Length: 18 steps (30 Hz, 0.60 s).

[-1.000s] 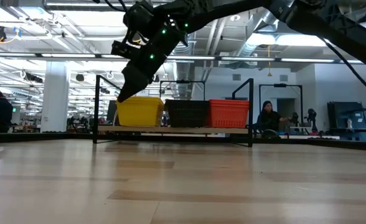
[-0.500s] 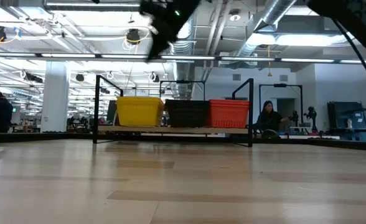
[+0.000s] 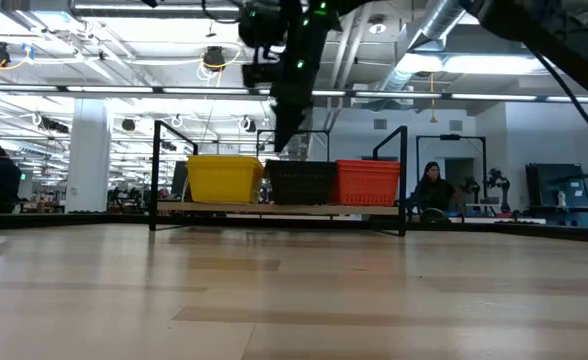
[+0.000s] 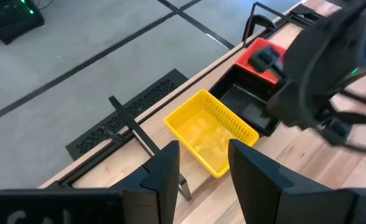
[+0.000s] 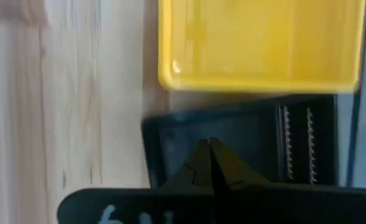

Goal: Stack baskets on shelf by color
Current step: Adjust the bins on the shelf

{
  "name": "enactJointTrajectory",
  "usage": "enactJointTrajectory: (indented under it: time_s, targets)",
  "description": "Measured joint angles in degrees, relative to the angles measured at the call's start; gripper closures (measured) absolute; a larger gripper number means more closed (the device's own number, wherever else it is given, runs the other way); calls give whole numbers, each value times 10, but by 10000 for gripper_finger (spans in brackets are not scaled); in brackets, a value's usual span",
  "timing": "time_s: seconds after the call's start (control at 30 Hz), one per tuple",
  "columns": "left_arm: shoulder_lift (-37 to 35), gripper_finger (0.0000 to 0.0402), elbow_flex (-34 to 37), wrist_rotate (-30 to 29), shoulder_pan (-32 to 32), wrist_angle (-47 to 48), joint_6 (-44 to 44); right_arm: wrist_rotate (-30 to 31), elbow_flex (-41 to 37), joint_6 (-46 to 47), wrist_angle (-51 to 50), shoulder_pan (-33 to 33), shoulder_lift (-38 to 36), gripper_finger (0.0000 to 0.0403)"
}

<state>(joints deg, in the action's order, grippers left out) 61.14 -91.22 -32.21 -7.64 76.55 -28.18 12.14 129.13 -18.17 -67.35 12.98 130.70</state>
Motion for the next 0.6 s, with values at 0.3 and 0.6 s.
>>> enactJointTrajectory:
  time_s: [0.3,0.6]
  targets:
    - [0,275,0,0,0,1,0,-3,-1,-12,82,0,16,402]
    - [0,275,0,1,0,2,0,5,-1,-14,130,23,17,402]
